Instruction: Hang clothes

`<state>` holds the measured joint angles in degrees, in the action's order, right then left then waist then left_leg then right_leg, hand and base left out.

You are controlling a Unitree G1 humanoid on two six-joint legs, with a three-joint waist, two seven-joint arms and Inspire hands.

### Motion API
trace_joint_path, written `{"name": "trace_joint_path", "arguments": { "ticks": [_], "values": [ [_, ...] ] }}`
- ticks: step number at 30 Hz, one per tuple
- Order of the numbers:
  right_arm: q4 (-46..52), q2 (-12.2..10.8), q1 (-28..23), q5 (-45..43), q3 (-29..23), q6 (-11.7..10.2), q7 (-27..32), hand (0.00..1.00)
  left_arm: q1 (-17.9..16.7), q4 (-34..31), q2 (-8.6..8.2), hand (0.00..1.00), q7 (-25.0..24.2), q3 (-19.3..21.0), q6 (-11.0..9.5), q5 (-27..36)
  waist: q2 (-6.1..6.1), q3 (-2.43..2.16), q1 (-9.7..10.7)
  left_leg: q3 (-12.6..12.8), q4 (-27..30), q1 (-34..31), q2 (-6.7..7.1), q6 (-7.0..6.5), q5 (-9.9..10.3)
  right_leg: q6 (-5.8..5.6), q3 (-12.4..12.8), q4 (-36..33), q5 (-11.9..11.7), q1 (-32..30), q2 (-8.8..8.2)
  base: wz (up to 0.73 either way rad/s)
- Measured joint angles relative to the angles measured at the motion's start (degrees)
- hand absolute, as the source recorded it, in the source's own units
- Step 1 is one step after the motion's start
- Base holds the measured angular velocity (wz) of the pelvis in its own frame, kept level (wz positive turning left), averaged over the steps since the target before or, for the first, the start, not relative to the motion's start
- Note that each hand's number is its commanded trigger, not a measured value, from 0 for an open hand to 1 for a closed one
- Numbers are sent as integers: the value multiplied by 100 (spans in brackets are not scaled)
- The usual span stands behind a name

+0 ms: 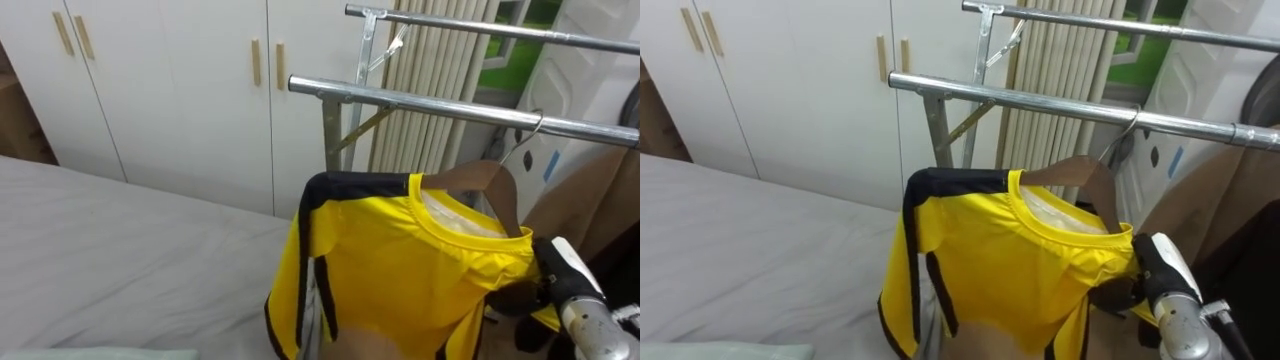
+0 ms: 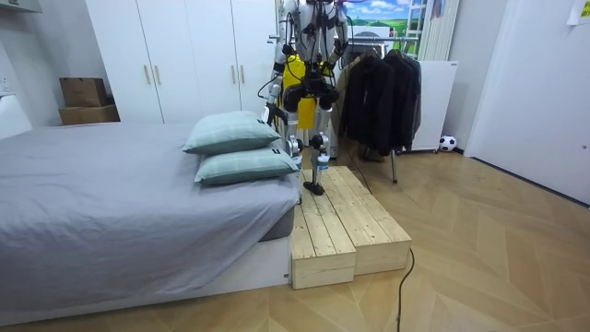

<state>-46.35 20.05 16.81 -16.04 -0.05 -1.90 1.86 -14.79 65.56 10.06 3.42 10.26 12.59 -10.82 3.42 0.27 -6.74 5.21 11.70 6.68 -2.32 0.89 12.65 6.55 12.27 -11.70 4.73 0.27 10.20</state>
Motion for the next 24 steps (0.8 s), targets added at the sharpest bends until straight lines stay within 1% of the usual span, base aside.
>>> {"name": "trace_joint_path", "arguments": {
  "ticks": [3, 5, 16, 17, 18, 19, 24],
  "values": [
    [0, 0, 0, 0, 2, 0, 0, 100, 0, 0, 0, 0, 0, 0, 1, 0, -1, 0, 4, 5, 0, 4, -1, 2, -1, 3, -21, -2, 1, -1, -4, 0],
    [1, 0, -12, 0, 1, 0, 0, 100, 0, 0, 0, 0, 0, -1, 4, 0, 2, -2, 11, 6, 1, 10, -5, 6, -3, 13, -102, -5, 1, 3, -26, 2],
    [-5, -1, -62, -1, 14, 2, -1, 100, -2, 0, 4, 0, -12, 3, 34, -5, -8, -6, 8, -7, -18, 96, -15, 16, 0, 33, -110, -5, 30, 92, -20, 1],
    [-4, -1, -62, -1, 14, 2, -1, 96, -2, 0, 4, 0, -12, 3, 34, -5, -7, -6, 8, -7, -17, 97, -15, 16, 0, 33, -112, -5, 30, 92, -20, 0],
    [-4, -1, -62, -1, 14, 2, -1, 54, -2, 0, 4, 0, -12, 3, 34, -5, -7, -6, 8, -7, -17, 97, -16, 16, 0, 33, -114, -5, 30, 92, -20, 0],
    [-5, -1, -63, -1, 13, 2, -1, 0, -2, 0, 4, 0, -12, 3, 34, -5, -7, -6, 8, -7, -17, 97, -15, 16, 0, 33, -117, -5, 30, 92, -21, 0],
    [-9, -2, -63, -2, 12, 11, -1, 0, -2, 0, 4, 0, -12, 6, 34, -9, -1, -8, 4, -8, -14, 98, -15, 16, 0, 34, -95, -4, 31, 92, -17, 0]
  ]
}}
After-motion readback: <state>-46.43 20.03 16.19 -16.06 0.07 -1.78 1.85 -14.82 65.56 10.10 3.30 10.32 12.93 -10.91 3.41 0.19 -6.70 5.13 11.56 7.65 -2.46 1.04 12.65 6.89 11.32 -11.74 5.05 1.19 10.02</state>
